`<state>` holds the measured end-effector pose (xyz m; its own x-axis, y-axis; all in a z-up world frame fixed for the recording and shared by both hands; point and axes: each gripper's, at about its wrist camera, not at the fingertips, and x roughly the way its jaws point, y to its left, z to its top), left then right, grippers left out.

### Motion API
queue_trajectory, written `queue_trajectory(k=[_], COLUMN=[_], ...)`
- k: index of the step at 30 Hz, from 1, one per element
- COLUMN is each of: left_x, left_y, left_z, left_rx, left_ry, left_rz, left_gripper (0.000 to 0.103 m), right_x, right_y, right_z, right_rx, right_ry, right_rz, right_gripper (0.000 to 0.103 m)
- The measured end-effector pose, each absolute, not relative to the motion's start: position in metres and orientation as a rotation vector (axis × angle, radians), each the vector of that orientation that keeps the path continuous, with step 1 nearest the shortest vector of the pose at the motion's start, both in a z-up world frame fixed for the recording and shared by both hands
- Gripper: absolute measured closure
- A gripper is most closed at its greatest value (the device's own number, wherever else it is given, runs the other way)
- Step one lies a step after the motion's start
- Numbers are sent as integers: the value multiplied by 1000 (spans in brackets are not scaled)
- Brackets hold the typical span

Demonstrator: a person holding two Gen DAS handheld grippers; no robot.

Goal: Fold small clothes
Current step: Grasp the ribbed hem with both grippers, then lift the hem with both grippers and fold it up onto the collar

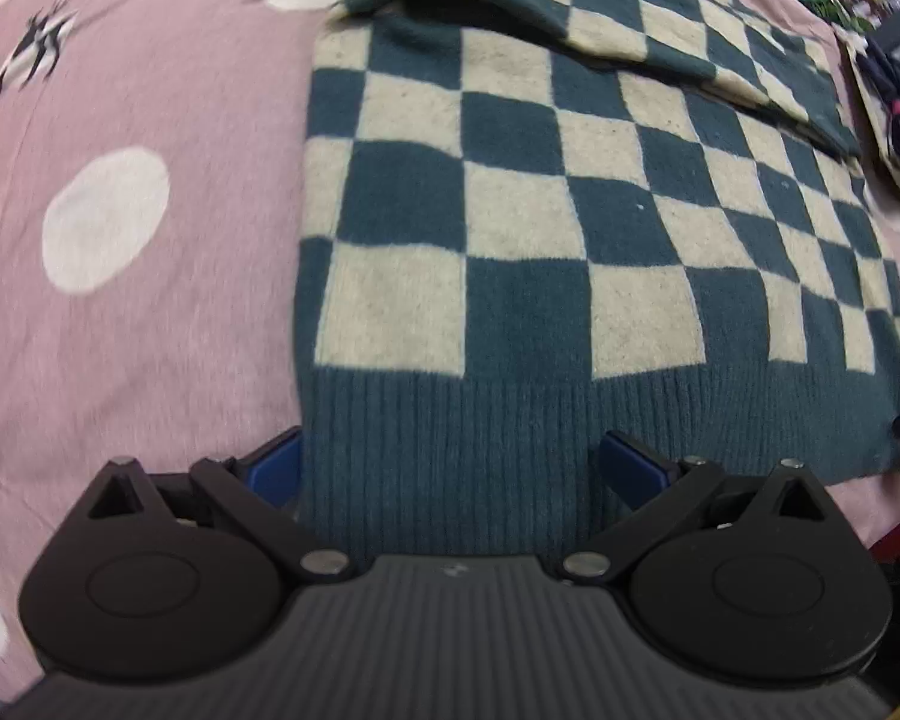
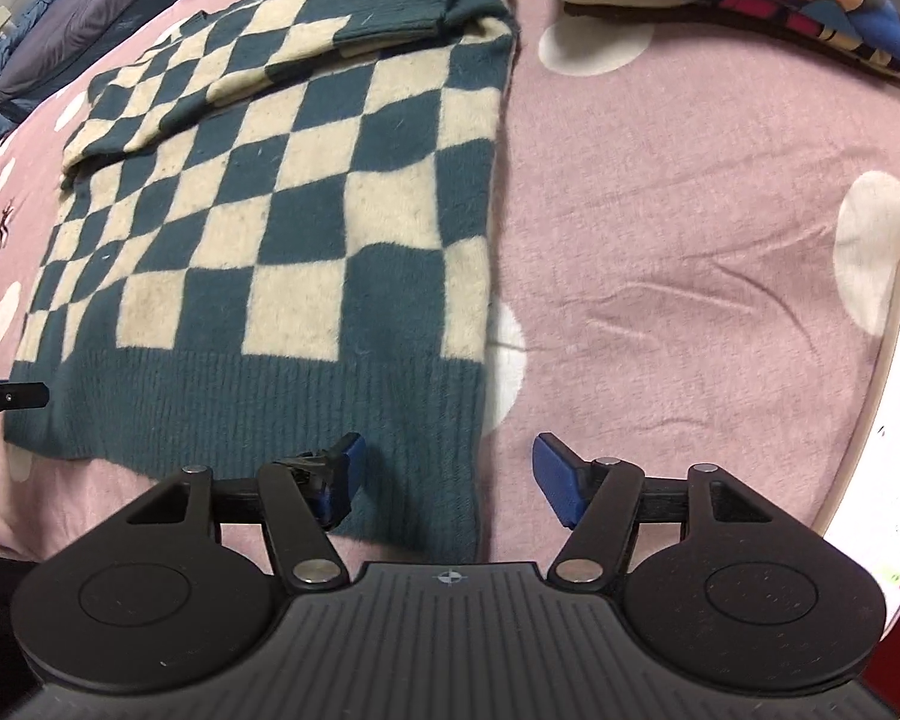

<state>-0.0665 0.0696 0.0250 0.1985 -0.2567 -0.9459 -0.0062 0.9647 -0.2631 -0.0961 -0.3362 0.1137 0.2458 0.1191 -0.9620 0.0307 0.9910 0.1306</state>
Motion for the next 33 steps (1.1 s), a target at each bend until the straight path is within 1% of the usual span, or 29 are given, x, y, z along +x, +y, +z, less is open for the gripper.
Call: queue_trajectory(k=[3, 4, 6, 7, 8, 12, 13, 14, 15, 16, 17, 18, 19, 20, 21, 22, 23, 25, 33], left_x=[-70, -71, -72, -75, -77, -85, -87, -90, -92, -94, -94, -95, -96, -97, -98, -99, -99, -98, -78], left_y=[77, 80, 86, 88, 90, 88, 88, 89, 90, 92, 95, 99, 105, 111, 117, 122, 124, 122, 93], left_z=[25, 25, 24, 24, 24, 28, 28, 29, 30, 31, 30, 30, 31, 30, 30, 29, 28, 30, 39], left_rx=[-306, -334, -389, -408, -420, -417, -421, -425, -426, -424, -424, -430, -446, -474, -512, -547, -566, -550, -507], left_ry=[1357, 1357, 1344, 1343, 1338, 1325, 1322, 1318, 1314, 1311, 1311, 1312, 1316, 1320, 1321, 1323, 1326, 1332, 1343], left_rz=[-166, -158, -146, -138, -130, -93, -84, -69, -48, -27, -8, 10, 22, 30, 31, 31, 31, 23, -61], left_gripper=[0, 0, 0, 1, 2, 10, 14, 22, 27, 39, 52, 59, 70, 79, 84, 89, 89, 90, 94], right_x=[-97, -97, -95, -94, -93, -90, -90, -89, -87, -86, -86, -85, -84, -83, -83, -82, -82, -81, -83], right_y=[-336, -335, -333, -332, -331, -328, -328, -328, -327, -327, -327, -327, -326, -326, -326, -326, -325, -324, -325], right_z=[113, 114, 113, 113, 112, 111, 110, 110, 109, 109, 109, 109, 108, 108, 108, 108, 108, 108, 112], right_rx=[129, 122, 111, 109, 107, 88, 88, 87, 83, 78, 75, 76, 77, 77, 77, 78, 81, 79, 93], right_ry=[1337, 1343, 1356, 1363, 1372, 1390, 1394, 1399, 1403, 1408, 1412, 1416, 1420, 1423, 1424, 1423, 1423, 1420, 1408], right_rz=[73, 78, 98, 110, 122, 140, 142, 144, 147, 149, 152, 156, 159, 161, 164, 169, 175, 183, 184], right_gripper=[4, 7, 16, 28, 34, 35, 36, 38, 40, 43, 49, 53, 58, 64, 68, 76, 84, 87, 90])
